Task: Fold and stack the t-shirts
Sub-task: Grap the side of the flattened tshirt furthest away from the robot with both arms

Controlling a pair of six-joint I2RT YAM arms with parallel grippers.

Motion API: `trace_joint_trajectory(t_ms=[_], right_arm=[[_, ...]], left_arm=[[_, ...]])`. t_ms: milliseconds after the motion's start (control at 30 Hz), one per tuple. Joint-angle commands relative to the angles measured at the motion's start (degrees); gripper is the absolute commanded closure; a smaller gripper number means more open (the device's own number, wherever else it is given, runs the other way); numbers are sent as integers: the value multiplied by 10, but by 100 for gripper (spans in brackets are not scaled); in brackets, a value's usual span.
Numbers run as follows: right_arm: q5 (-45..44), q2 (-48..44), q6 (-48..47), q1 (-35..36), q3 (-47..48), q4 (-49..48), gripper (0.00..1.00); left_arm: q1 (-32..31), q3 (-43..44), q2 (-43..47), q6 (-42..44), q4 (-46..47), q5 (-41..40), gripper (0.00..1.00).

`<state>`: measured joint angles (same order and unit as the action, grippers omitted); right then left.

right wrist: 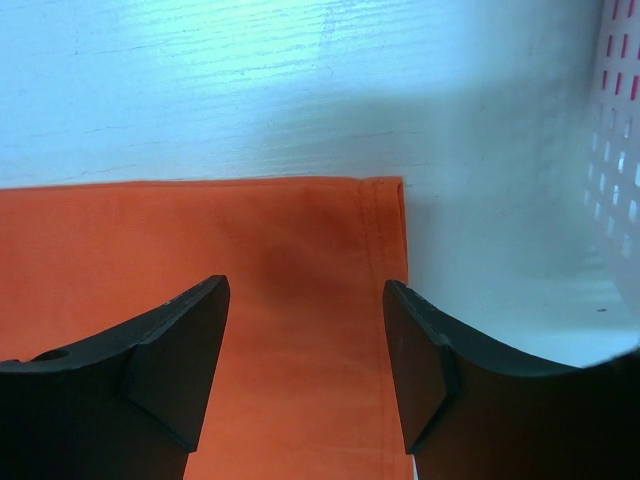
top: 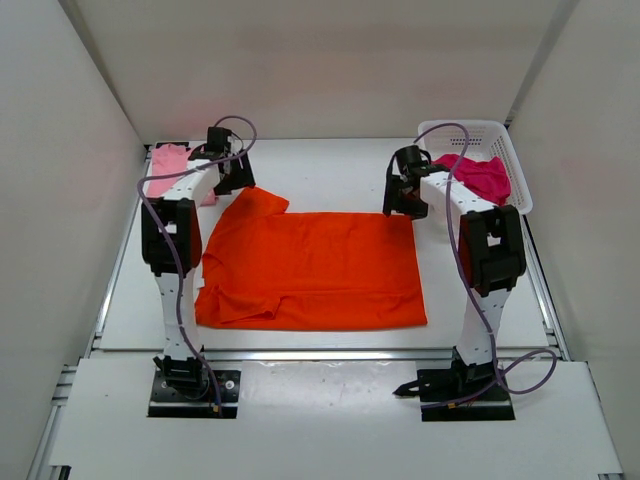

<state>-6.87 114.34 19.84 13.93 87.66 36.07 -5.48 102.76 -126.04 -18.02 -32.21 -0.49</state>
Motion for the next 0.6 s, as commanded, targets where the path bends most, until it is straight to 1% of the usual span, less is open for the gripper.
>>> trace_joint_trajectory(t_ms=[0, 167, 267, 433, 467, 533, 567], right_arm=[[-13, -5, -3, -8, 22, -6, 39], [-10, -8, -6, -15, 11, -13, 39], [-13, -11, -7, -17, 5, -14, 40], [-8, -11, -3, -22, -5, -17, 40], [-8, -9, -1, -27, -4, -16, 38], [-14, -9, 0, -25, -4, -18, 39], [-13, -7, 2, -27, -5, -14, 38]], left_arm=[[-1, 51, -13, 10, -29, 10, 22], [-5, 91, -54, 15, -62, 6, 23], [-11, 95, -63, 21, -74, -23, 23], [-11, 95, -66, 21, -84, -20, 23], [-10, 95, -68, 22, -87, -21, 23], [-13, 98, -73, 26, -91, -22, 27], [-16, 103, -70, 26, -93, -21, 32]])
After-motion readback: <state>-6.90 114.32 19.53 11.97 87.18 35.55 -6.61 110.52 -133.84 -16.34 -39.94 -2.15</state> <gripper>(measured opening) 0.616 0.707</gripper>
